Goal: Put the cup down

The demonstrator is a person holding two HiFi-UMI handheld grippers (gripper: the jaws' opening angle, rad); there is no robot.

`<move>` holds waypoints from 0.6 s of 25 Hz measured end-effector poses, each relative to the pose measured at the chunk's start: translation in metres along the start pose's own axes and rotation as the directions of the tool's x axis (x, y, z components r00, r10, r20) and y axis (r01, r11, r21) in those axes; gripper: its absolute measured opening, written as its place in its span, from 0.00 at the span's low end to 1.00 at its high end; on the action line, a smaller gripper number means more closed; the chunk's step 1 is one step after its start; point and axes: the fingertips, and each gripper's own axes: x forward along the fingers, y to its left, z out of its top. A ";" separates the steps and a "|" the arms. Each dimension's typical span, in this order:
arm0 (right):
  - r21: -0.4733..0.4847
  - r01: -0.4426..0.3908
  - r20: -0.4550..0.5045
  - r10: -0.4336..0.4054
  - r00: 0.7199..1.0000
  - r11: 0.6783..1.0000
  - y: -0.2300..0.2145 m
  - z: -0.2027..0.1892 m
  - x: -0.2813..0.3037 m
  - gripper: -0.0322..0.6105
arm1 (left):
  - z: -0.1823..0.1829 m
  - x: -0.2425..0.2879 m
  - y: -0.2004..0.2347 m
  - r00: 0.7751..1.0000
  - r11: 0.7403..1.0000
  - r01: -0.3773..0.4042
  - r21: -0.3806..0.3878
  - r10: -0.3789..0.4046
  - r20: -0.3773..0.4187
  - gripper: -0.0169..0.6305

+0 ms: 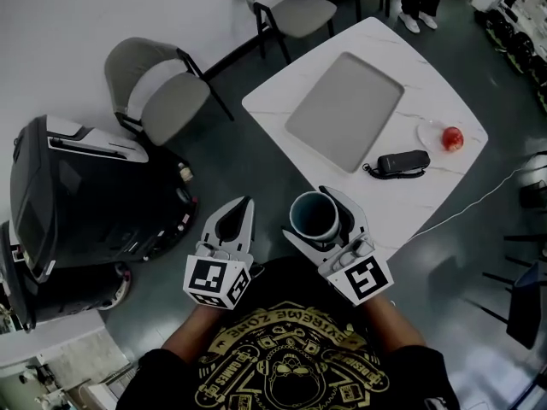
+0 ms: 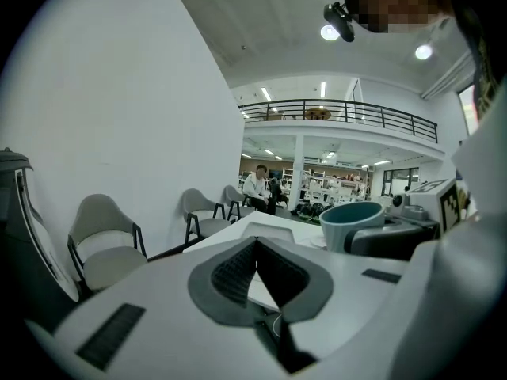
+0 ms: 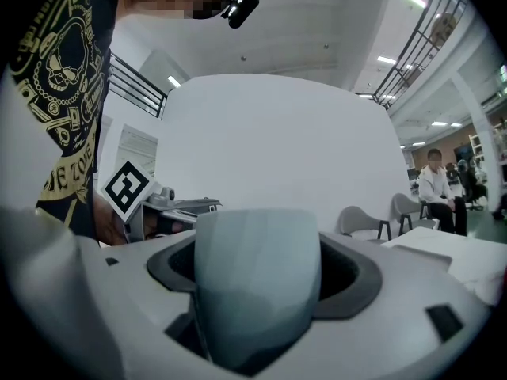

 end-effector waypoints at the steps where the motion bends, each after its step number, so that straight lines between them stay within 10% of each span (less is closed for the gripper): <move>1: -0.003 0.002 0.006 -0.002 1.000 1.000 -0.008 0.002 -0.003 0.64 | 0.003 0.007 -0.004 1.000 1.000 0.001 0.000 -0.001 0.002 0.04; 15: -0.023 0.084 0.011 -0.084 0.996 0.996 -0.084 0.005 -0.013 0.64 | 0.021 0.078 -0.028 0.997 0.997 0.081 -0.012 -0.081 -0.019 0.04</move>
